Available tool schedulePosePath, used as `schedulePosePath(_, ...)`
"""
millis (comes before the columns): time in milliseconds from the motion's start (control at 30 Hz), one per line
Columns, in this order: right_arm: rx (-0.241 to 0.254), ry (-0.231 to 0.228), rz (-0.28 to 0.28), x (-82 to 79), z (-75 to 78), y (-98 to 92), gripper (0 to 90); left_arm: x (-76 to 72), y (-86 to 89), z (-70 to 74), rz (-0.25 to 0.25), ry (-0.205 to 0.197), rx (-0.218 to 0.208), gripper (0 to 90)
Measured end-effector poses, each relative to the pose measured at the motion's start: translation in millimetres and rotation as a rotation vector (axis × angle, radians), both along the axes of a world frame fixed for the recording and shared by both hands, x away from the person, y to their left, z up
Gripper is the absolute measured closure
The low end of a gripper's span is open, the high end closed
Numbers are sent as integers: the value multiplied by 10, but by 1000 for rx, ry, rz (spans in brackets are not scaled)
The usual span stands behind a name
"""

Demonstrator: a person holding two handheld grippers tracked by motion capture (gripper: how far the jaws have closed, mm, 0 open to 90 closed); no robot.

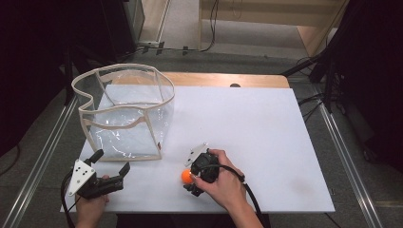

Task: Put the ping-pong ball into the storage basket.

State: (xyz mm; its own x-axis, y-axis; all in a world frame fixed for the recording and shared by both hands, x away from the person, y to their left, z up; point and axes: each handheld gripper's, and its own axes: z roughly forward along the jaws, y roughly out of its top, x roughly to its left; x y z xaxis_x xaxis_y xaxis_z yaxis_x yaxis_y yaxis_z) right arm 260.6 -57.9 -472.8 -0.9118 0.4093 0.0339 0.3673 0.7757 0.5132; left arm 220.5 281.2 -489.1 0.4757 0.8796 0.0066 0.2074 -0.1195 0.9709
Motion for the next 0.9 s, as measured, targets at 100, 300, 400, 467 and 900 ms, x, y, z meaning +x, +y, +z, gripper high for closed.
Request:
schedulePosePath(100, -11, -1, 4, 5, -20, 26, 118, 0, -3, -1, -1, -1, 3, 0)
schedulePosePath(300, -25, 0, 5, 5, -40, 72, 203, -1, -5, -1, -1, 0, 6, 0)
schedulePosePath(400, -31, 6, -2, 7, -41, 90, 257, -1, -6, -1, -2, 0, 6, 0)
schedulePosePath(467, -27, 7, 7, 15, -48, 103, 273, -1, -6, -1, -2, -1, 6, 0)
schedulePosePath(900, -52, 20, 19, 17, -83, 185, 367, -1, -6, -2, -2, -1, 8, 0)
